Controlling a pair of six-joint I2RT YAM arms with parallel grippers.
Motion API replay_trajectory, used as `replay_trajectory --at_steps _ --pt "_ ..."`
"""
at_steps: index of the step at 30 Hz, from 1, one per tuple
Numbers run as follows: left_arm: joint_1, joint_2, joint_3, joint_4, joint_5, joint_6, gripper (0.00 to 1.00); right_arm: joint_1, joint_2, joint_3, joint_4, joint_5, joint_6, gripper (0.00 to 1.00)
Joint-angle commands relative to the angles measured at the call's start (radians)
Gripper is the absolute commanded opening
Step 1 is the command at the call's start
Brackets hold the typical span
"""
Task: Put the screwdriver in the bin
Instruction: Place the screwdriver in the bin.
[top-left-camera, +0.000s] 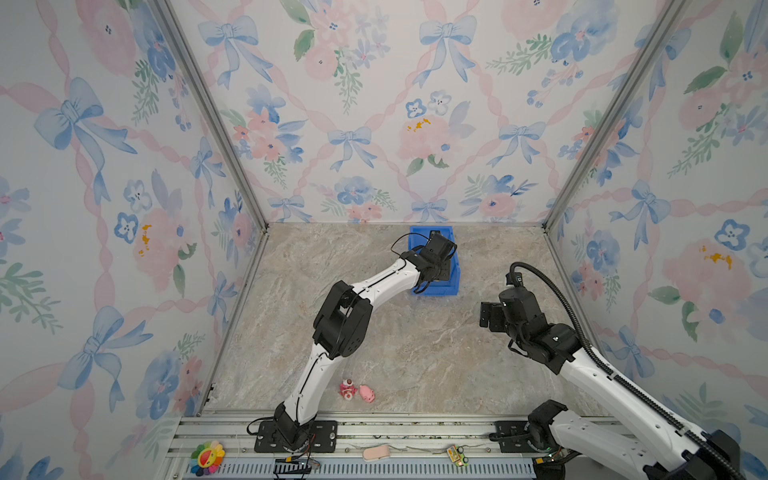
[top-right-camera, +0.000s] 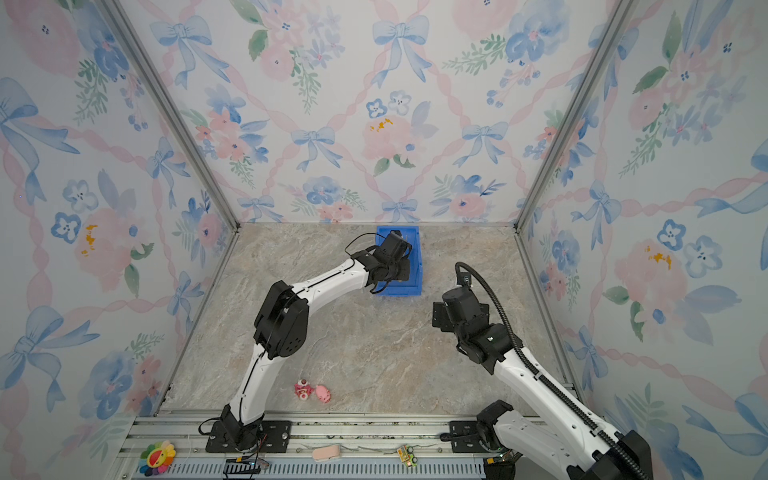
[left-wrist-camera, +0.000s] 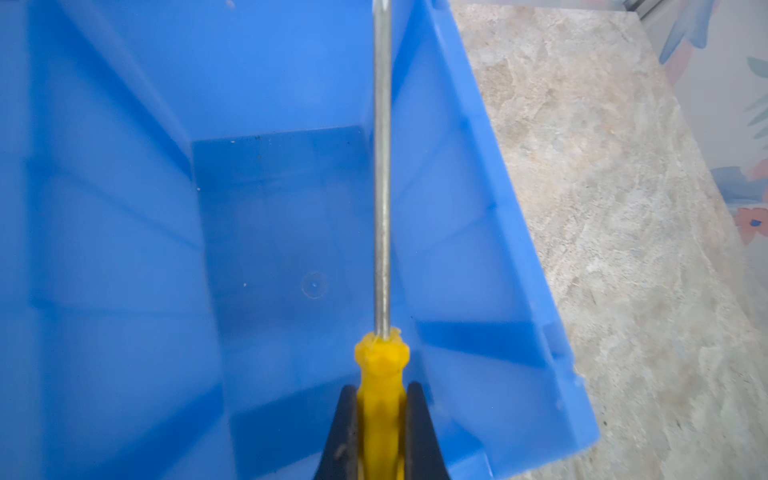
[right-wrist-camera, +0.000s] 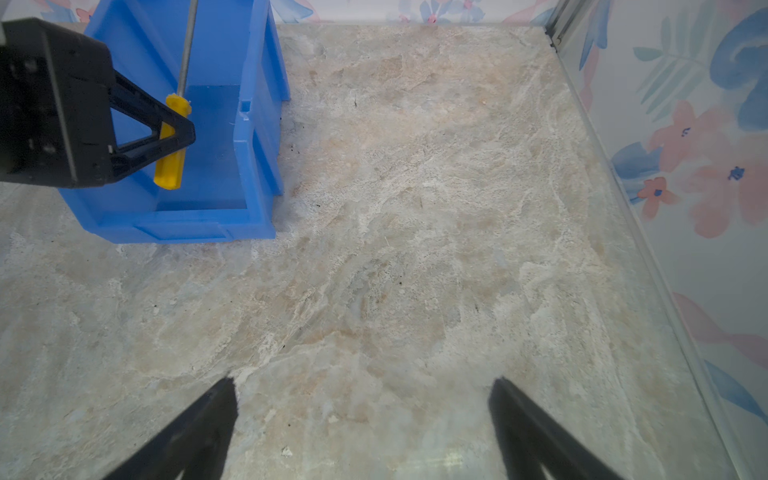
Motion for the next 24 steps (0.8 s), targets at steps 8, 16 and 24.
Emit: replay_trajectory --at_steps 8,16,24 --pt "0.029 0.090 0.084 0.001 -0.004 0.026 0.07 0.011 0.084 0.062 0.051 -0.030 -0.085 0.97" --pt "0.029 0.074 0.084 0.001 0.003 0.028 0.22 0.013 0.096 0.074 0.077 -0.024 -0.089 0.97" --pt "0.028 0.030 0.077 0.001 0.016 0.032 0.30 0.010 0.059 0.069 0.073 -0.007 -0.093 0.97"
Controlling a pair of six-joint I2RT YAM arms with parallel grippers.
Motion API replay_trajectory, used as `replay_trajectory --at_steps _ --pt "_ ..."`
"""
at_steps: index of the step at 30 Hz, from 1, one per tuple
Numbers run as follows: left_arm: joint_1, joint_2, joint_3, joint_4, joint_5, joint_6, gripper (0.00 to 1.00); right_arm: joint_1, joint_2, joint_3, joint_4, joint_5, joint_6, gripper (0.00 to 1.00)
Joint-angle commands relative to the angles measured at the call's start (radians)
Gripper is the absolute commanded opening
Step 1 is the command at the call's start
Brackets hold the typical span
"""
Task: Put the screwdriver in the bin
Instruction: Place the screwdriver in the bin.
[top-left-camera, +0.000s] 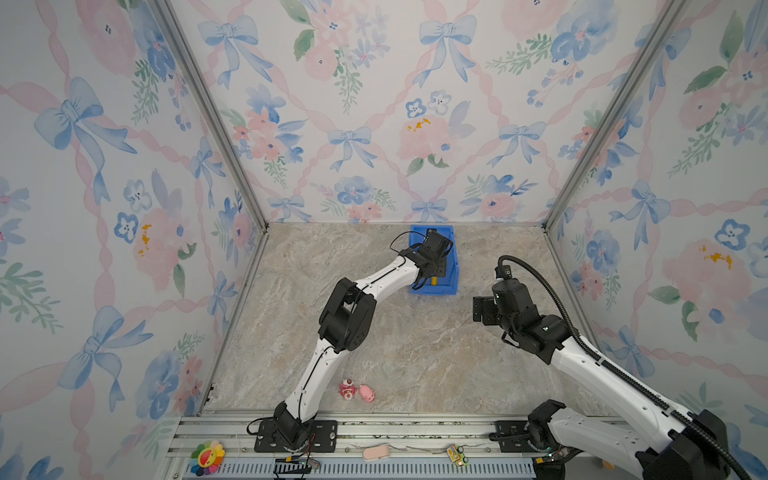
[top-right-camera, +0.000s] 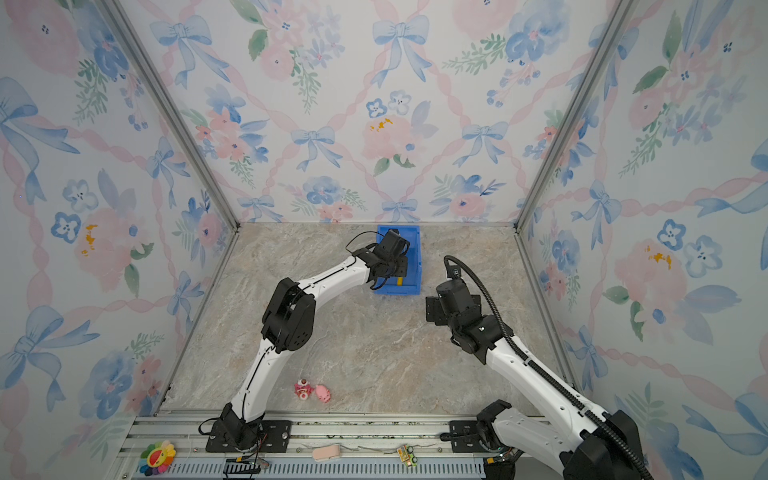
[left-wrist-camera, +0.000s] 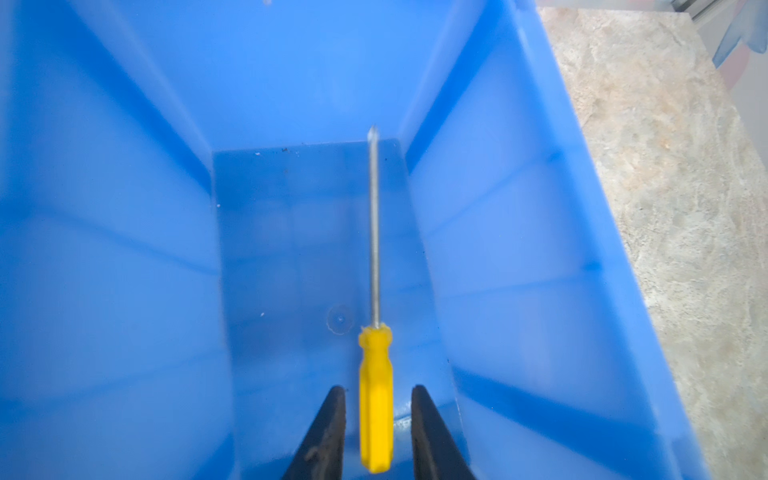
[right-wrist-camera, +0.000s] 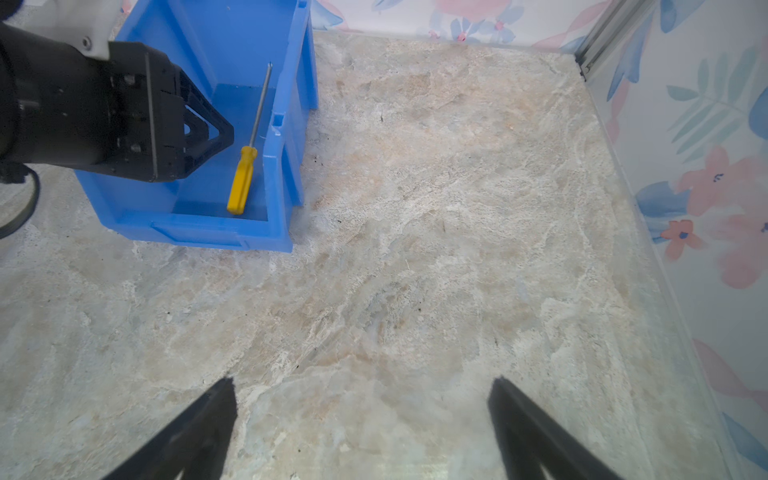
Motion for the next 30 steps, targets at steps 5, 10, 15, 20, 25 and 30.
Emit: replay_trajectory --at_steps 5,10,15,20,25,30 --pt "-0.011 -0.092 -0.004 0.001 0.031 0.007 0.34 -0.004 -0.050 0.030 -0.001 0.019 -0.020 0.97" --pt "-0.029 -0.199 -0.066 0.001 0.058 0.018 0.38 -0.049 -0.076 0.017 -0.014 -0.034 -0.010 0.97" --pt "-0.058 -0.364 -0.205 0.000 0.046 0.049 0.54 -0.111 -0.133 -0.020 -0.012 -0.049 0.001 0.97" --pt "-0.086 -0.575 -0.494 0.042 -0.085 0.112 0.72 -0.206 -0.193 -0.083 -0.001 -0.063 0.032 0.97" --pt "-0.072 -0.776 -0.832 0.118 -0.148 0.135 0.98 -0.272 -0.276 -0.190 0.068 -0.099 -0.006 0.97" --pt "-0.030 -0.928 -1.044 0.141 -0.160 0.147 0.98 -0.298 -0.298 -0.257 0.074 -0.097 -0.062 0.97"
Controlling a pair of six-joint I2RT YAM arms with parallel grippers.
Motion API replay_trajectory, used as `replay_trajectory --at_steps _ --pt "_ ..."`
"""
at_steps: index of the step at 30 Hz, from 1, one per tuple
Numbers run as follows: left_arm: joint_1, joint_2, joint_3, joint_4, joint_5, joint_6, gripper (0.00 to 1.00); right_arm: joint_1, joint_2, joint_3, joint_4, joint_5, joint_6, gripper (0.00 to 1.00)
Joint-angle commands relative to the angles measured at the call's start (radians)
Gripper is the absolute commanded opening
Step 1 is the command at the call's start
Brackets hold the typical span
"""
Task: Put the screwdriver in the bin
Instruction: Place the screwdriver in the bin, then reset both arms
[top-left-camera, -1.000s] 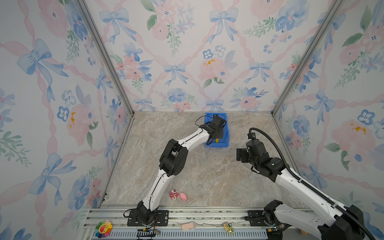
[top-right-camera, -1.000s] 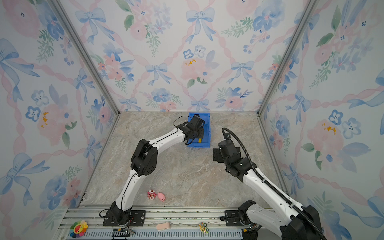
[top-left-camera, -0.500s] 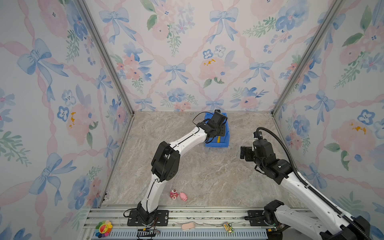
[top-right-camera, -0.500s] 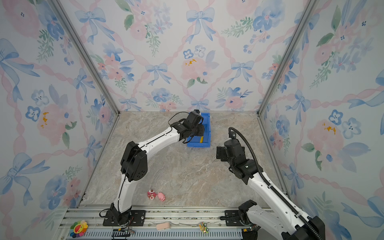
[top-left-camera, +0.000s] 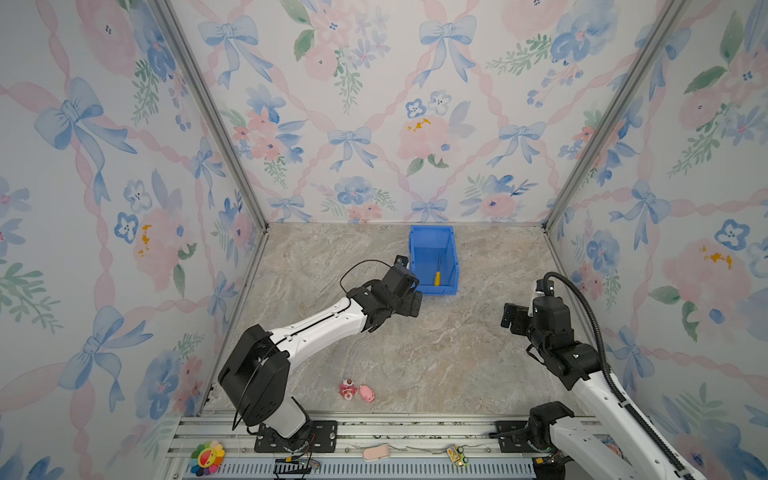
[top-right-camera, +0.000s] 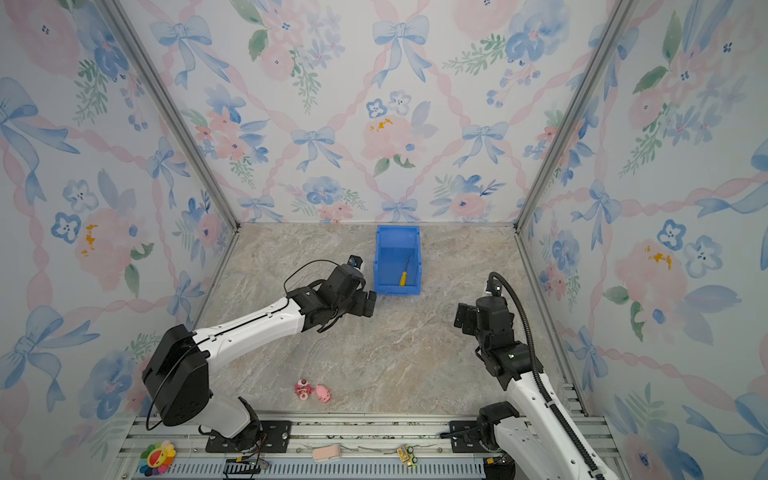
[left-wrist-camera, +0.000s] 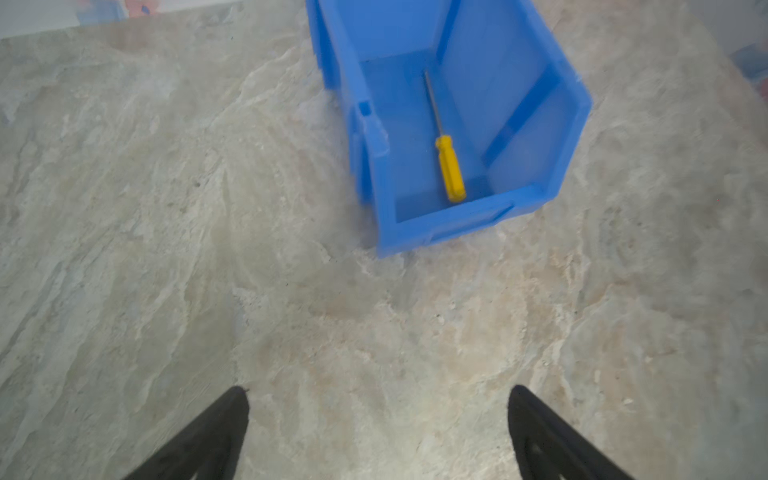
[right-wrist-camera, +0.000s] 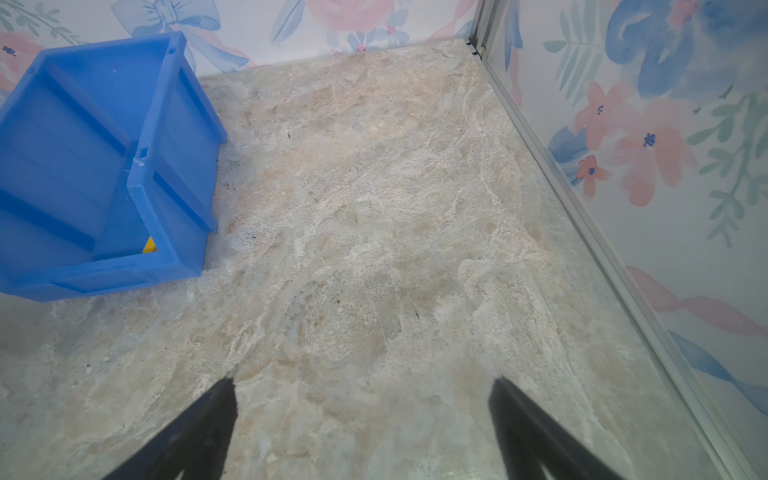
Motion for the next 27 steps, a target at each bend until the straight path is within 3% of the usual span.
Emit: replay_trajectory --at_steps 1,4,8,13,19,22,24,27 --pt "0.026 -0.109 -0.100 0.047 -0.067 0.031 0.98 -0.014 -0.019 -0.047 0.028 0.015 -0.050 0.97" --pt "0.076 -0.211 -0.205 0.086 -0.146 0.026 0.98 -0.042 -0.032 -0.089 0.054 0.027 -0.075 0.97" --pt "0.219 -0.327 -0.314 0.122 -0.191 -0.002 0.98 -0.063 -0.024 -0.147 0.135 -0.024 -0.177 0.97" --pt "0.342 -0.371 -0.403 0.143 -0.259 0.021 0.98 -0.076 0.076 -0.169 0.221 -0.060 -0.223 0.97" --pt "0.370 -0.332 -0.466 0.217 -0.355 0.098 0.98 -0.076 0.150 -0.219 0.342 -0.052 -0.221 0.97" --pt "0.377 -0.307 -0.565 0.348 -0.334 0.244 0.98 -0.068 0.156 -0.224 0.374 -0.027 -0.208 0.97" --pt "0.387 -0.312 -0.603 0.381 -0.358 0.257 0.98 -0.062 0.166 -0.232 0.423 -0.009 -0.207 0.97" --pt "0.410 -0.374 -0.707 0.528 -0.287 0.307 0.98 -0.060 0.212 -0.237 0.519 0.010 -0.208 0.97"
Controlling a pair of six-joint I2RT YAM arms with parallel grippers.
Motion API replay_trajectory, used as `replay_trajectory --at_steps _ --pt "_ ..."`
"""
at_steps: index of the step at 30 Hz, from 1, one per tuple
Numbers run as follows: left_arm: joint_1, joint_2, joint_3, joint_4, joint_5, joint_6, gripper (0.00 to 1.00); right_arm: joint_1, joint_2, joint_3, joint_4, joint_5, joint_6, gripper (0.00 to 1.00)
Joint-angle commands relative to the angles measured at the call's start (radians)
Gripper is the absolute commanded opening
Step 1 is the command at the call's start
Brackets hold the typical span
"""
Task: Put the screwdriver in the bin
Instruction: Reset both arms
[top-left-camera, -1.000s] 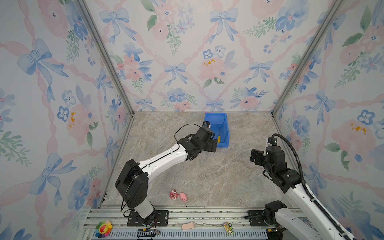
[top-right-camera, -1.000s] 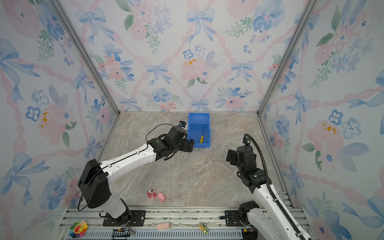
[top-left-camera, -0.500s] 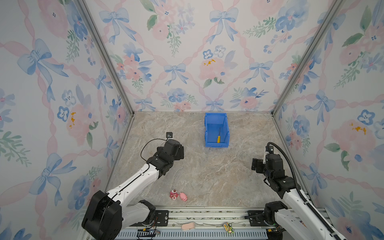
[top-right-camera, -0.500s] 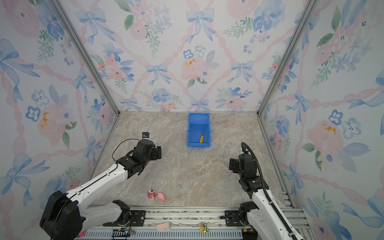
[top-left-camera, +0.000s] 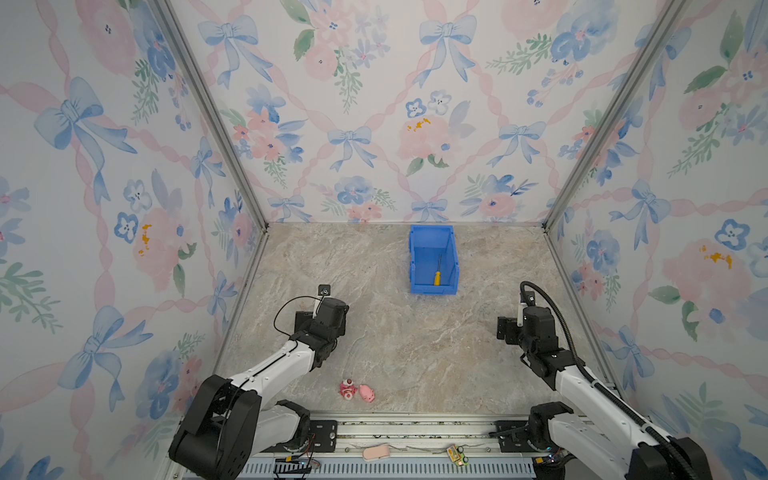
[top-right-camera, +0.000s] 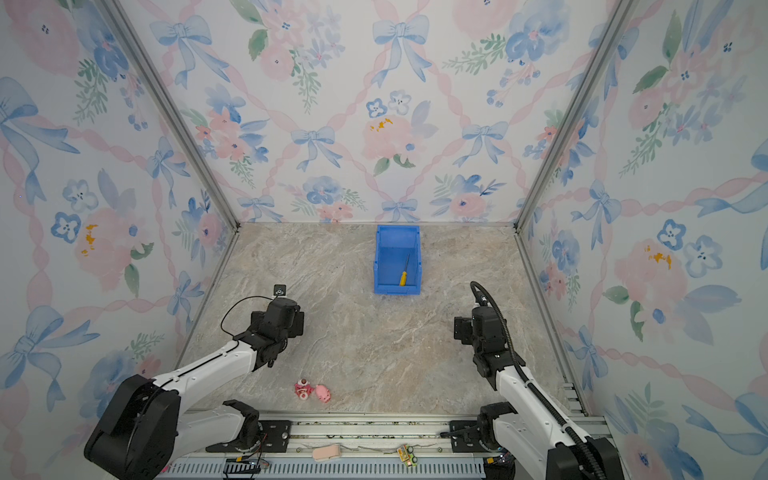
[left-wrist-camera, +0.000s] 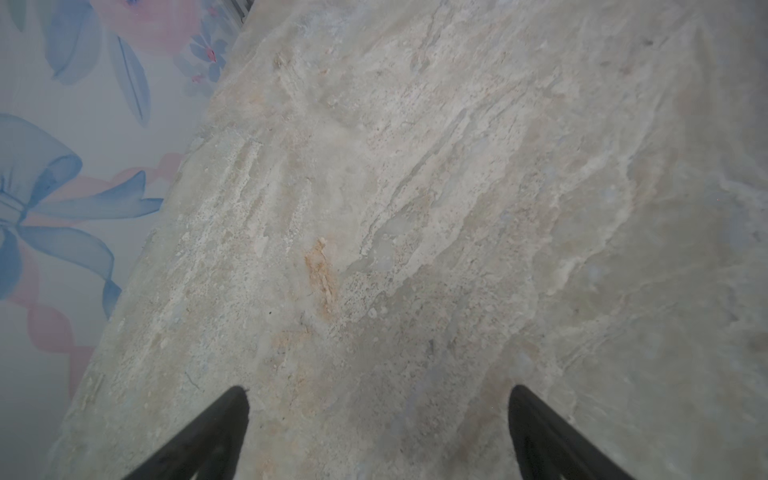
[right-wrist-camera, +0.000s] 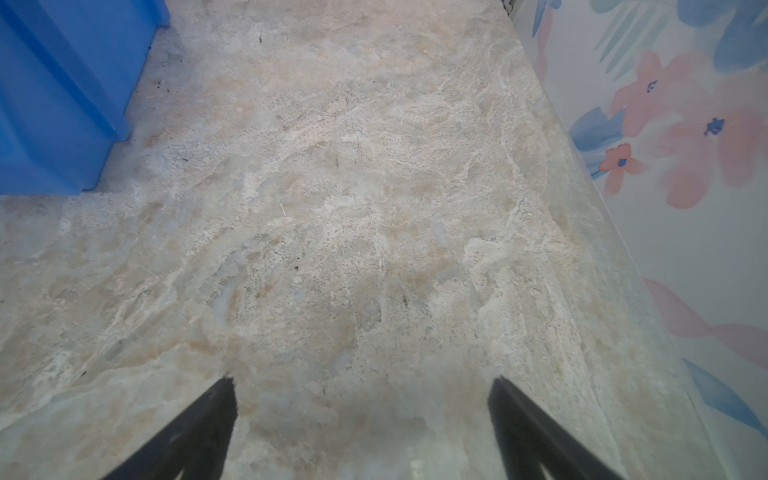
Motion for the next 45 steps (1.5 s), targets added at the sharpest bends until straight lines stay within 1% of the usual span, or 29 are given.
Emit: replay_trajectory --at_steps 1,2,6,9,14,16,20,25,31,40,42,44,45 --pt "0.026 -0.076 -0.105 0.218 0.048 0.105 0.98 0.007 0.052 -0.011 0.157 0.040 -0.010 0.97" --pt "0.038 -0.104 -0.153 0.288 0.074 0.118 0.98 0.006 0.081 -0.005 0.191 0.047 -0.017 0.97" --pt "0.118 -0.161 -0.203 0.387 0.171 0.137 0.98 -0.004 0.197 0.031 0.293 0.035 -0.030 0.97" --pt "0.178 -0.150 -0.221 0.476 0.249 0.148 0.98 -0.014 0.256 0.060 0.319 0.026 -0.031 0.97" --pt "0.249 -0.115 -0.250 0.638 0.329 0.136 0.98 -0.034 0.315 0.079 0.387 0.016 -0.039 0.97" --pt "0.265 -0.099 -0.259 0.689 0.355 0.129 0.98 -0.044 0.356 0.094 0.433 0.007 -0.047 0.97" --pt "0.288 -0.063 -0.254 0.734 0.384 0.136 0.98 -0.064 0.430 0.132 0.489 -0.003 -0.046 0.97" --pt "0.317 -0.033 -0.252 0.782 0.417 0.139 0.98 -0.067 0.459 0.149 0.511 -0.026 -0.053 0.97" --pt "0.352 0.022 -0.252 0.878 0.470 0.147 0.98 -0.073 0.504 0.177 0.531 -0.025 -0.056 0.97" --pt "0.387 0.157 -0.207 1.003 0.537 0.136 0.98 -0.083 0.518 0.191 0.533 -0.049 -0.064 0.97" --pt "0.390 0.191 -0.201 1.035 0.554 0.137 0.98 -0.085 0.537 0.175 0.593 -0.057 -0.074 0.97" --pt "0.391 0.244 -0.195 1.080 0.550 0.139 0.98 -0.086 0.586 0.165 0.667 -0.060 -0.079 0.97" --pt "0.393 0.266 -0.189 1.092 0.551 0.138 0.98 -0.087 0.585 0.171 0.645 -0.061 -0.078 0.97"
